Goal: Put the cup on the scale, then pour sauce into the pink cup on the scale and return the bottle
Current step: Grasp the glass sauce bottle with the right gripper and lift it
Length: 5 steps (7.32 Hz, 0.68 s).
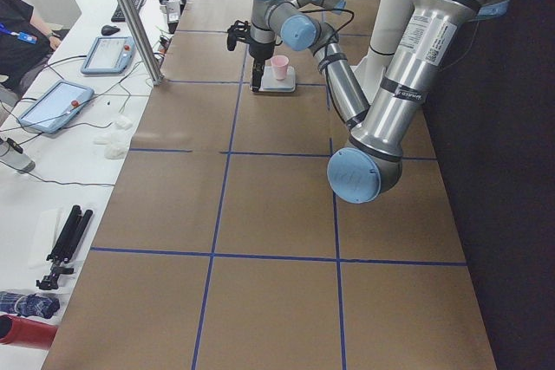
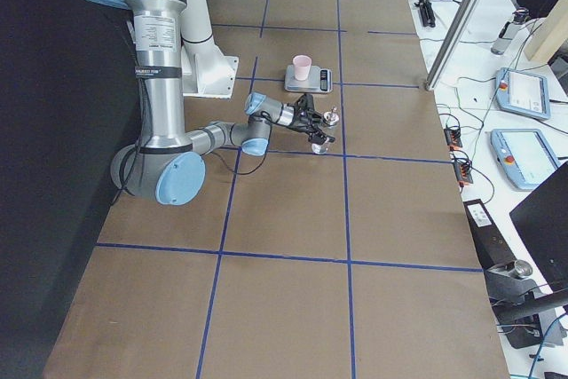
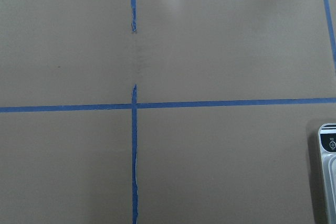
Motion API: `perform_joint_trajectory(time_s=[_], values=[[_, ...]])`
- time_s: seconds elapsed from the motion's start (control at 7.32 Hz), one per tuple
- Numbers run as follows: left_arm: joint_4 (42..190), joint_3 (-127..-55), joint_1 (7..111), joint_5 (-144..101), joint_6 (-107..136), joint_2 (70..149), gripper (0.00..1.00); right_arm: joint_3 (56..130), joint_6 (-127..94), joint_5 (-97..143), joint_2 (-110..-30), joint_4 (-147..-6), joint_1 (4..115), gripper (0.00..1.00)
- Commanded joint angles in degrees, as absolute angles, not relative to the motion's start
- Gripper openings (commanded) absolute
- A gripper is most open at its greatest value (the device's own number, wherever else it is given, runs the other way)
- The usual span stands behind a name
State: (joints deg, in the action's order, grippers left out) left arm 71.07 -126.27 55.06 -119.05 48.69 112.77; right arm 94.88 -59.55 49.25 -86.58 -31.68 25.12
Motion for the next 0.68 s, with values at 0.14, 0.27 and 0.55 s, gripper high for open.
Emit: perform_joint_trajectory(time_s=[0.14,0.27,0.55], values=[[68.9,-127.4,56.8,-119.1,48.6,113.0,1.00,99.3,-55.8,51.5,-83.7,-33.8,26.9,0.00],[68.8,-127.8,57.4,-119.1,46.9,112.5,1.00,104.8,-52.7,51.3,-83.7,-41.1,27.3,0.00],[66.4,-128.3,59.8,-119.1,38.8,112.0,1.00,114.1,-51.1,51.5,-79.8,-56.7,27.9,0.00]])
